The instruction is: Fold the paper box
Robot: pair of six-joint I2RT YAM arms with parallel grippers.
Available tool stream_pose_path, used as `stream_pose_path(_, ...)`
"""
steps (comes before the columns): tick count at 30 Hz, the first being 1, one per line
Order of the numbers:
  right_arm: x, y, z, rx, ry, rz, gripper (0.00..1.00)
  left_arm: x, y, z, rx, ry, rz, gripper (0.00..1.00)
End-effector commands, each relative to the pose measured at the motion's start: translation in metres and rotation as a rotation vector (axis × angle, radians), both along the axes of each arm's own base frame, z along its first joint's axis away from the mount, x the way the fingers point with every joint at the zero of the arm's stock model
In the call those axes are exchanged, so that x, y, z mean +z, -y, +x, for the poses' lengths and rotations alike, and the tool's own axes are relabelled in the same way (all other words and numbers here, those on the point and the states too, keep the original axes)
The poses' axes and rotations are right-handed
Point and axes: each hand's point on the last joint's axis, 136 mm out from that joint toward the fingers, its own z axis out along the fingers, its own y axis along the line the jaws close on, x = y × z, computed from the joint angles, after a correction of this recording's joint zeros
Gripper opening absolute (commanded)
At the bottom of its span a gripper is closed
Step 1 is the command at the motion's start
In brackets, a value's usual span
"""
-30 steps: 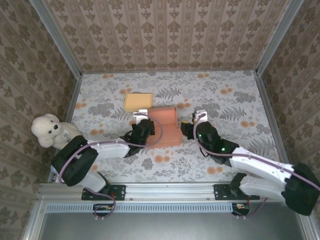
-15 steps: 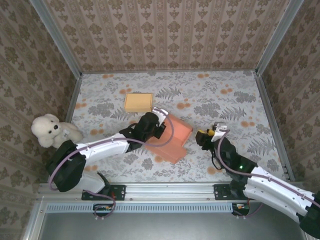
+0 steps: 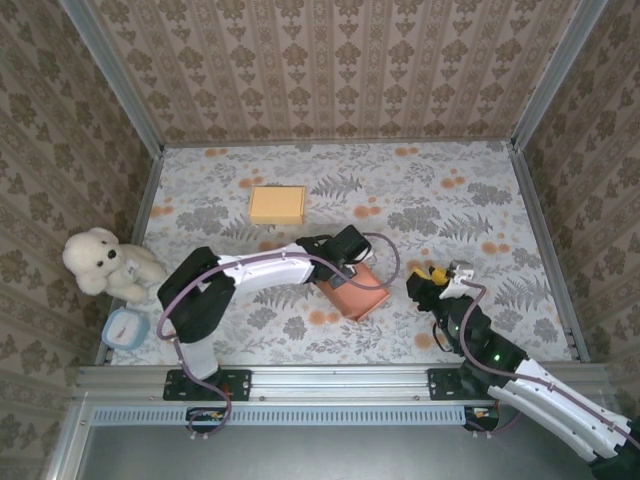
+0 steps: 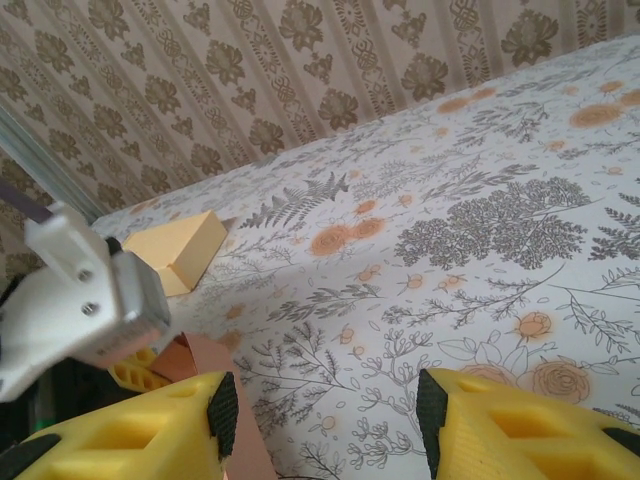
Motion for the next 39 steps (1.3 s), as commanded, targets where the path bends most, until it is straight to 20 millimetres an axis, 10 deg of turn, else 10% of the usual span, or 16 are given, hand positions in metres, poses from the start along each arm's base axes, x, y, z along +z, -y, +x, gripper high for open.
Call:
stream_pose_path(1, -0.005, 0.006, 0.001, -0.025, 0.017, -0.028, 0.54, -0.013, -0.027, -0.002, -0.043, 0.017, 0.221, 0.0)
stream_pose_path(21, -0.012, -0.006, 0.0, 0.044, 0.049, -0.045, 0.54, -0.033, -0.015, 0.068, 0.015, 0.16, 0.402, 0.06)
stream_pose_path(39, -0.011, -0.012, 0.0, 0.074, 0.055, -0.052, 0.54, -0.02, -0.001, 0.075, 0.012, 0.164, 0.302, 0.17)
